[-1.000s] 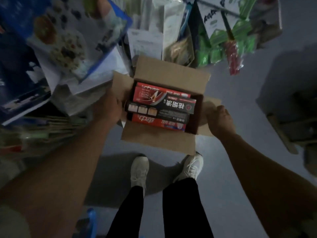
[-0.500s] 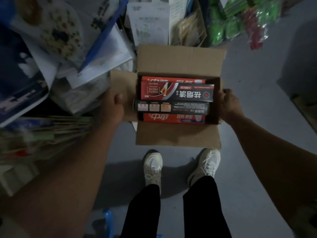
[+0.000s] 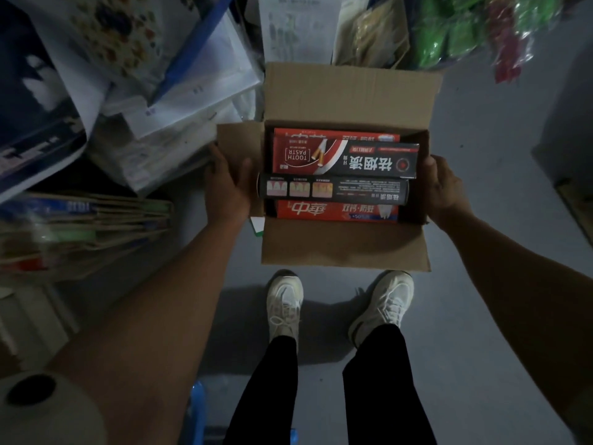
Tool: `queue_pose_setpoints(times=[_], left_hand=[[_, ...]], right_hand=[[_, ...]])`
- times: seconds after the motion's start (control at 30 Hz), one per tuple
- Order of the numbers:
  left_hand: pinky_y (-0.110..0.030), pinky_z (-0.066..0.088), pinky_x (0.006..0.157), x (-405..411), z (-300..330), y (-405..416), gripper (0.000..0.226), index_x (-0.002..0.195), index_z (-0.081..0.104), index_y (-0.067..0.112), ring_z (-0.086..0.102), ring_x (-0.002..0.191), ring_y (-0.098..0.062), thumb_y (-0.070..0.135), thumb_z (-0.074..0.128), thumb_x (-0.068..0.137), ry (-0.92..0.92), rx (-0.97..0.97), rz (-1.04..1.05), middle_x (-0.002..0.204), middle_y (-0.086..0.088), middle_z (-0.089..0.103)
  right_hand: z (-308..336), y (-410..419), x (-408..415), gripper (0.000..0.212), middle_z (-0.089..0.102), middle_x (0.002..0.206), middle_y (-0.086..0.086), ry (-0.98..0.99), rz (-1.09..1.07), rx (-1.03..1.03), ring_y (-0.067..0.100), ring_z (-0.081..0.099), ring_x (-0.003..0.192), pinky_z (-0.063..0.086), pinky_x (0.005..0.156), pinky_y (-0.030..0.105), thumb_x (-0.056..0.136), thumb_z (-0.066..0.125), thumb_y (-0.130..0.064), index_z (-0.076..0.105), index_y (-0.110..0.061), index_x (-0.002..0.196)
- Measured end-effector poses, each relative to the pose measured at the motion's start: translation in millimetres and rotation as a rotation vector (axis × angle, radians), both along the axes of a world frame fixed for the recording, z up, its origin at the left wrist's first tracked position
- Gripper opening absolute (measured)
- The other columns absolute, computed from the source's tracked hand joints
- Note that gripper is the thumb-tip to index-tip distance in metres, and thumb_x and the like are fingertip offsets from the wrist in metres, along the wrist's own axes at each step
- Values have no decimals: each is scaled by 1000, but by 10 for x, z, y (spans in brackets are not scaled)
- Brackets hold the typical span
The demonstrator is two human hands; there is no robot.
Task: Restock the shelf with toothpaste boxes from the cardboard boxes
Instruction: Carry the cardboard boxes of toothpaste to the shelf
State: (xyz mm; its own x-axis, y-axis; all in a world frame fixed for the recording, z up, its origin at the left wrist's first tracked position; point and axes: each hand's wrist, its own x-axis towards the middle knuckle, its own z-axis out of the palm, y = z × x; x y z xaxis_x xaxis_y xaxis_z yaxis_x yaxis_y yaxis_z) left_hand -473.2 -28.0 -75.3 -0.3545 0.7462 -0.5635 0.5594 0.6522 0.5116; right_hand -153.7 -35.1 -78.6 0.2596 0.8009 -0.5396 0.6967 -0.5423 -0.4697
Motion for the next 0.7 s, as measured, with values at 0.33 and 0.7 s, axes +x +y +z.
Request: queue_pose_setpoints(times=[0.33, 0.7], left_hand=[[-30, 40, 82, -2, -149, 129, 67, 138, 37, 13, 54, 114, -16, 42, 66, 84, -189, -37, 180, 131, -2, 54], [-31, 50, 75, 103, -246, 71, 64, 121, 52, 11, 63, 95, -15, 54, 67, 77, -358, 60, 319, 103, 1, 63]], right_hand=[[-120, -68, -50, 74, 62, 125, 9, 239, -238, 48, 25, 57, 116, 45, 101, 47, 87, 21, -73, 56, -21, 125], [-384, -163, 55, 63, 67, 101, 11, 268, -227, 251, 25, 65, 97, 51, 80, 32, 98, 26, -55, 61, -3, 106]])
